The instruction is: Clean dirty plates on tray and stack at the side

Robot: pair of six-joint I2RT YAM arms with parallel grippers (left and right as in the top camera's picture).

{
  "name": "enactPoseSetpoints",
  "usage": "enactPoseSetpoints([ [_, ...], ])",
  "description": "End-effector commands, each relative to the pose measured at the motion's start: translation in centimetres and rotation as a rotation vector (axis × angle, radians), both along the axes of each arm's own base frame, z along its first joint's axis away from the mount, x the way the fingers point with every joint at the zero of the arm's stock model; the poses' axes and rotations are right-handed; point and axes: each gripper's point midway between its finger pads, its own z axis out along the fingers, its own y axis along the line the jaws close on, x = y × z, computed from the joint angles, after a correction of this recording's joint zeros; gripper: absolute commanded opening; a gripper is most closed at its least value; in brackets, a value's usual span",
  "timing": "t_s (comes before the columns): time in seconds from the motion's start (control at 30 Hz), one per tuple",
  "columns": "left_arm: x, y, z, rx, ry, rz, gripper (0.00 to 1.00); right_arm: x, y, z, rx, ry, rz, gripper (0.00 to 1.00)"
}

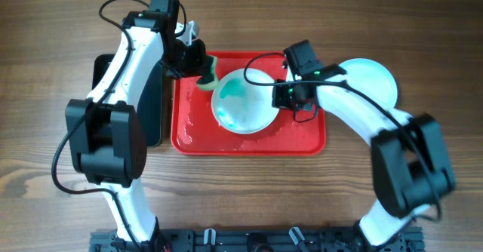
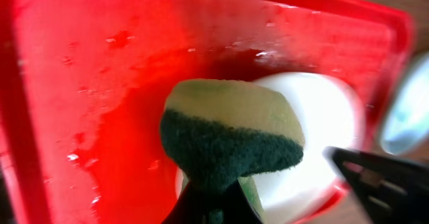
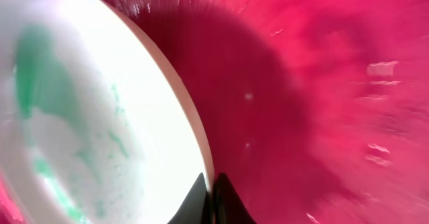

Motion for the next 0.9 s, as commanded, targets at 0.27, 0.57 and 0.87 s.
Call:
enactPoseSetpoints([
  [0.27, 0.5, 2.2, 0.2, 0.168, -0.035, 0.064, 0.04, -0.3, -7.8, 9.0, -0.529, -0.319, -0.123, 0.04],
  [0.57, 0.5, 2.2, -0.1, 0.169, -0.028, 0.066, 0.04, -2.0, -8.2, 11.4, -0.768, -0.416, -0.082, 0.04],
  [0.87, 0.5, 2.2, -0.1, 0.169, -0.027, 0.066, 0.04, -2.6, -7.1, 15.3, -0.953, -0.612, -0.079, 0.04],
])
